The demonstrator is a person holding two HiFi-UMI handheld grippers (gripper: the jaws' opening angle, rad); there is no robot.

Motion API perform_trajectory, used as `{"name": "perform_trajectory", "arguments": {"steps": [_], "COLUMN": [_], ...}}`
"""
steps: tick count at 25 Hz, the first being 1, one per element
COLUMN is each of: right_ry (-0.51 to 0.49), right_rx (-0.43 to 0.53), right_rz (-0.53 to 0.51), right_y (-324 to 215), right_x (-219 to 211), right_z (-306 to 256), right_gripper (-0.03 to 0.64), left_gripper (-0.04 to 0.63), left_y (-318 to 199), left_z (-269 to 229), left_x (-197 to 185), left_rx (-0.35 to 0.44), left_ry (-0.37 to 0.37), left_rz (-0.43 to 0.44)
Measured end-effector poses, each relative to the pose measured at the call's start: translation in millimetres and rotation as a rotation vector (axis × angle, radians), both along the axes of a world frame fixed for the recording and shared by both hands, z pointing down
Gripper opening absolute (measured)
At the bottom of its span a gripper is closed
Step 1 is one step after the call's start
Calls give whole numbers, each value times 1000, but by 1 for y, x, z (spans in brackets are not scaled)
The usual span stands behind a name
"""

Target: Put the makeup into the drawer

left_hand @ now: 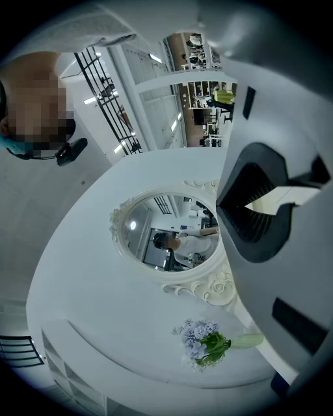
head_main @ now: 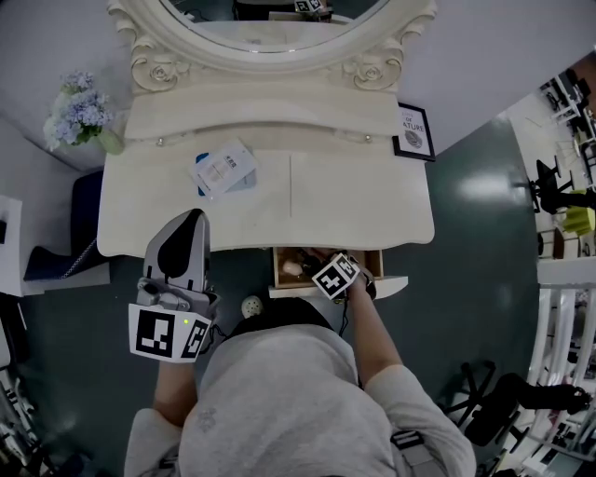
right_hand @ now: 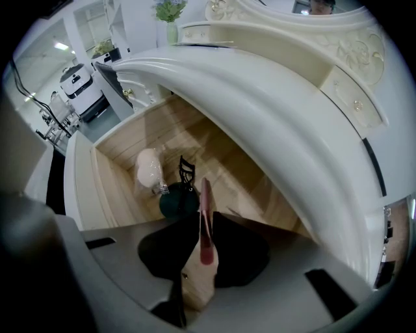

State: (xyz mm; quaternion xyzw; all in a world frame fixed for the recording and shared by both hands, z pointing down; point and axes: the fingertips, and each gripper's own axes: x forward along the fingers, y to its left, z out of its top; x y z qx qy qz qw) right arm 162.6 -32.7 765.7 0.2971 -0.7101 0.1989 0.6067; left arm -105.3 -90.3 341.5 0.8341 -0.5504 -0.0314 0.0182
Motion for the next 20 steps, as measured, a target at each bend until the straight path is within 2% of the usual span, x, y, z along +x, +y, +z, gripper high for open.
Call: {"name": "perform_trajectory", "arguments": {"steps": [2, 5, 8, 14, 20], "right_ry": [-10, -22, -55, -270, -450], "right_rx": [-5, 11, 50, 109, 238], "right_rz": [5, 9, 13, 122, 213], "right_y": [2, 0, -5, -6, -11], "right_x": [-1, -1, -2, -15, -20], "right_z": [-1, -5, -15, -47, -88], "right_gripper": [89, 94, 39, 21, 21], "left_gripper": [12, 12, 12, 12, 12], "left_y": [0, 0, 0, 0, 0], "left_z": [0, -1, -2, -2, -4], "left_x": [0, 1, 2, 6, 12], "left_rx": [0, 2, 4, 11, 19], "left_ry": [1, 1, 2, 5, 5], "left_rz": [0, 1, 4, 13, 30]}}
